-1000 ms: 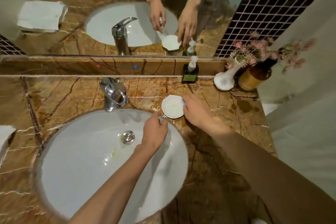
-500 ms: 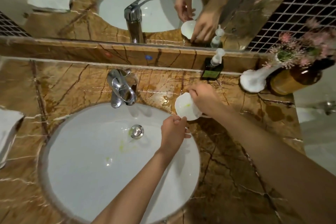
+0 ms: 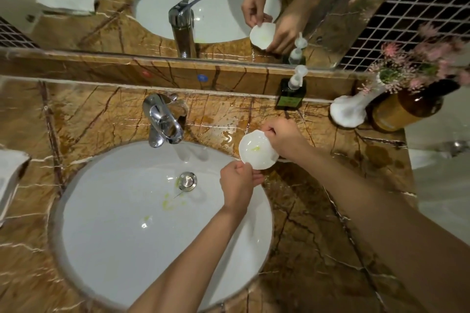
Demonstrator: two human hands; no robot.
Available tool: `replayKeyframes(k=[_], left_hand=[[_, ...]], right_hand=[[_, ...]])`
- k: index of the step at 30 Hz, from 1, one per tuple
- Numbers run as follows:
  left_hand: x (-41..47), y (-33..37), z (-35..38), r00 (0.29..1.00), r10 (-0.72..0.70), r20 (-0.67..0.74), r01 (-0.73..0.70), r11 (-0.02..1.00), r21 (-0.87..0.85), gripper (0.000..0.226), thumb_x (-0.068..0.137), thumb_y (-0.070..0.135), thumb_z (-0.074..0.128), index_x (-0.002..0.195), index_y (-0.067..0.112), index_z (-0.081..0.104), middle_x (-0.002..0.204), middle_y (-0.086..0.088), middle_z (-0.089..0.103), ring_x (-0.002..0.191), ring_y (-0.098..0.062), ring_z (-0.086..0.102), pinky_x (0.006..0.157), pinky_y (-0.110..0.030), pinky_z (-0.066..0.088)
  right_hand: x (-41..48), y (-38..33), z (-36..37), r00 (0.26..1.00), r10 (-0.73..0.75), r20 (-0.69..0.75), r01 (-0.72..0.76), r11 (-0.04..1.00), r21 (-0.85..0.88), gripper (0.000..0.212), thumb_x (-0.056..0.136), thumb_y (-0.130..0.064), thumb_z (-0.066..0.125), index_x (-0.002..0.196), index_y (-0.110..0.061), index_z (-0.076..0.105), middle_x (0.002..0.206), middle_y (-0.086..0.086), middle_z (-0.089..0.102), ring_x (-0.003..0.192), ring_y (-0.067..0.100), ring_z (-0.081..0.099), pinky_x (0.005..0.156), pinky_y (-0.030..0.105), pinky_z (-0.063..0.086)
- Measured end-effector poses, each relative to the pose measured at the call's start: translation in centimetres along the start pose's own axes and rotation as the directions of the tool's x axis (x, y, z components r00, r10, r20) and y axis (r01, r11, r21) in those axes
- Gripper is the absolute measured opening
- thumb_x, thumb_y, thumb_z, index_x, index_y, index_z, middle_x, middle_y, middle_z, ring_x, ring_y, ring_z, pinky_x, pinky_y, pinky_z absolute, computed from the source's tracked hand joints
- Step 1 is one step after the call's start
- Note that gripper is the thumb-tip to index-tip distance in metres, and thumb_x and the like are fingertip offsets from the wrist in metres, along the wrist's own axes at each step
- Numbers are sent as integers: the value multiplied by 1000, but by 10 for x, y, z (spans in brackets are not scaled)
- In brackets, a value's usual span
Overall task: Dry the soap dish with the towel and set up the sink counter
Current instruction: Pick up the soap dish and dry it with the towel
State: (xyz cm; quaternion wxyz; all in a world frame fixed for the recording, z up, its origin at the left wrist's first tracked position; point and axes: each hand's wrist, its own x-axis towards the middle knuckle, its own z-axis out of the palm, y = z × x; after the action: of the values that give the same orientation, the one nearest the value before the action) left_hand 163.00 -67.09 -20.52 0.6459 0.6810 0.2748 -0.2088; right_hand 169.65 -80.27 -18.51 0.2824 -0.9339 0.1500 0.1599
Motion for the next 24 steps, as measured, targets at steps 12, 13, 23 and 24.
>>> replayKeyframes(k=[12,13,23,24], left_hand=[[-32,-7,-44,976,-165,-139,135,969,-206,24,88,-3,43,72,-3,61,56,-12,66,45,-18,67,49,-23,56],[-35,-8,-52,971,-201,-133,163,954,-251,25,86,-4,42,67,-3,59,49,-9,64,43,-19,65,49,-24,57],[-37,-27,-121,919,-393,29,378,858,-349,32,96,8,44,65,14,43,61,-2,46,47,-5,54,38,-5,39],[-38,-27,-125,910,-408,76,405,833,-377,31,94,1,43,65,11,42,61,-5,44,49,-7,52,37,-5,39]], right_hand=[[-30,-37,21,967,-191,168,188,982,33,34,89,3,43,58,-2,53,60,20,50,63,28,50,66,40,46],[-34,-45,24,957,-219,191,217,976,29,38,88,4,42,53,-9,46,55,13,41,56,25,41,60,37,42],[-58,-111,70,941,-183,286,219,971,-99,34,86,-2,46,53,-8,48,57,10,54,49,28,57,52,36,55],[-60,-116,74,943,-162,292,202,973,-111,32,86,-3,46,55,-7,51,65,9,57,50,29,59,51,36,57]])
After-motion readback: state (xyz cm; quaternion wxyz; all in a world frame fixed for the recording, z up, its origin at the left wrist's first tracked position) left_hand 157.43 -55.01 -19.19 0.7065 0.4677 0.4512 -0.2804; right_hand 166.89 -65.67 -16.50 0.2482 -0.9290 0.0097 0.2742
